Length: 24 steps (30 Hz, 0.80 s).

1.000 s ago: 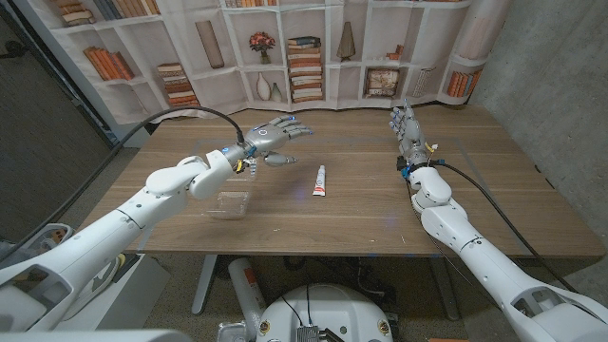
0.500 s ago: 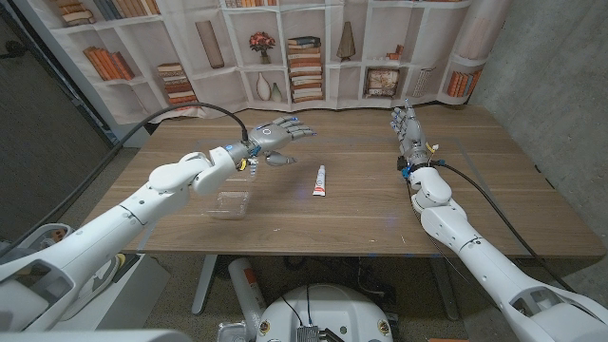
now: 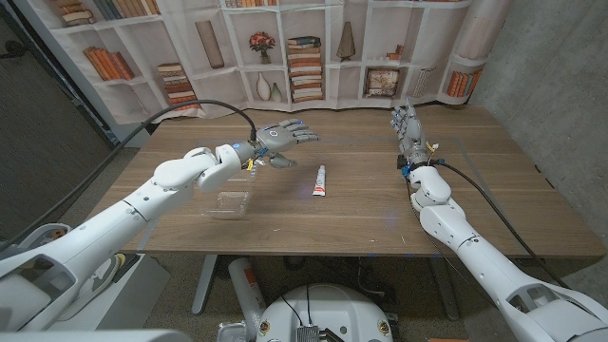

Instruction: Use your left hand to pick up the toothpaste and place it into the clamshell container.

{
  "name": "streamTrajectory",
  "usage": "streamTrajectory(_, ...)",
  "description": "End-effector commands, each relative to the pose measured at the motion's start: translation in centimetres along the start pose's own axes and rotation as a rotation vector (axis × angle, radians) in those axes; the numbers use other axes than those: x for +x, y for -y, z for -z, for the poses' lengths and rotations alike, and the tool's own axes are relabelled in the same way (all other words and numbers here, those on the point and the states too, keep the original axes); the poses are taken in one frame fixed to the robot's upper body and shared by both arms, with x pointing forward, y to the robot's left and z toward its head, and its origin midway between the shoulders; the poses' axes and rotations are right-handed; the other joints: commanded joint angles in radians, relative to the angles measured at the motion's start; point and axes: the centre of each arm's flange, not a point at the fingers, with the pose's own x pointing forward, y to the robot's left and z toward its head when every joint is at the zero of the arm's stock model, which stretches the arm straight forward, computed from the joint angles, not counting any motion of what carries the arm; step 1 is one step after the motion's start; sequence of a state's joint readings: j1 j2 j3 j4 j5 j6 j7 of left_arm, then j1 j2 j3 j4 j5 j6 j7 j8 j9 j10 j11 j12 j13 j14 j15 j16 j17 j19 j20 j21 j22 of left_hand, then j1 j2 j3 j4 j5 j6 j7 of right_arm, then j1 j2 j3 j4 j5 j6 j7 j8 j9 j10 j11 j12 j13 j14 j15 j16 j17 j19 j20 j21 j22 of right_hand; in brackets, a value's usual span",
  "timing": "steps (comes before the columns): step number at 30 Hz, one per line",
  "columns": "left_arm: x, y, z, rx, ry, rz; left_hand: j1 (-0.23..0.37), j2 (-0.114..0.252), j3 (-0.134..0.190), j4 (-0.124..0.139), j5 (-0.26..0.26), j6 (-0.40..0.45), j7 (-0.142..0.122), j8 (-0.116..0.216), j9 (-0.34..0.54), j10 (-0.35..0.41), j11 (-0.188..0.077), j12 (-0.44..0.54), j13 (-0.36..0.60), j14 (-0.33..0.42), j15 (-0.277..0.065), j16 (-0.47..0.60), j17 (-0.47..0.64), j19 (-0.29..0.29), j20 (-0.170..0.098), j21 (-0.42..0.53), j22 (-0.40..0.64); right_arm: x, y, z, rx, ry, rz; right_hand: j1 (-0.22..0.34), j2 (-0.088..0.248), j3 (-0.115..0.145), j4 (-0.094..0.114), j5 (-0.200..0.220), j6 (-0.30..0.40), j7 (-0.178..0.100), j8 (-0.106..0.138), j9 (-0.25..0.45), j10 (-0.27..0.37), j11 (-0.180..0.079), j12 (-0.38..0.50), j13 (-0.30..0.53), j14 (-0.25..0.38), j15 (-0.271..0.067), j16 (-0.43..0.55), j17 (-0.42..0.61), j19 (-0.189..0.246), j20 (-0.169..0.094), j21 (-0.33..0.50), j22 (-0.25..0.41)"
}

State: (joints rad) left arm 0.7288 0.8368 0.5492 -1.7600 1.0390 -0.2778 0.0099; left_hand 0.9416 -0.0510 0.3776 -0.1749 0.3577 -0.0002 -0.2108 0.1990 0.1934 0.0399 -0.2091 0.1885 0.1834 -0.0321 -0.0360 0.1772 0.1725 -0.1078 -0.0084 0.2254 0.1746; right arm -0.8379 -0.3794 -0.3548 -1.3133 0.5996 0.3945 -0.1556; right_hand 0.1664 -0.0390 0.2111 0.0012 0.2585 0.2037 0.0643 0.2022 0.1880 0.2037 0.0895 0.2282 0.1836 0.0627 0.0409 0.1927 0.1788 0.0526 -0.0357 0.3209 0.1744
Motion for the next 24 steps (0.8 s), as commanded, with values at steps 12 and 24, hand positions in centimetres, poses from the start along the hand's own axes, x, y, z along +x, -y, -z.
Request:
streamTrajectory(12,0.4,-0.8,-0.8,0.073,0.033,0.028,0.059,0.0,-0.004,0.011,-0.013,0.011,-0.005,0.011,0.003,0.01,-0.005,0.008,0.006,-0.004,-0.093,0.006,0.001,-0.006,0.015,-0.01,0.006,0.2,0.2,-0.3,0.018,0.02,0.01,0.001,0.005,-0.003,-0.003,-0.001,0.012,-0.001,-0.003,0.002,0.015,0.001,-0.004,0.002,0.014,-0.003,-0.003,0.002,0.015,-0.013,-0.004,0.005)
streamTrajectory(24,1.9,-0.9,-1.8,0.079,0.07,0.063,0.094,0.007,-0.01,0.016,-0.025,0.041,-0.007,0.022,0.005,0.039,-0.006,0.015,0.006,0.009,-0.097,0.01,0.0,-0.001,0.034,-0.013,0.007,0.0,0.4,-0.5,0.022,0.027,0.012,0.001,0.005,-0.005,-0.005,-0.002,0.013,-0.001,-0.003,0.002,0.015,0.001,-0.005,0.002,0.016,-0.003,-0.003,0.003,0.018,-0.012,-0.008,0.005)
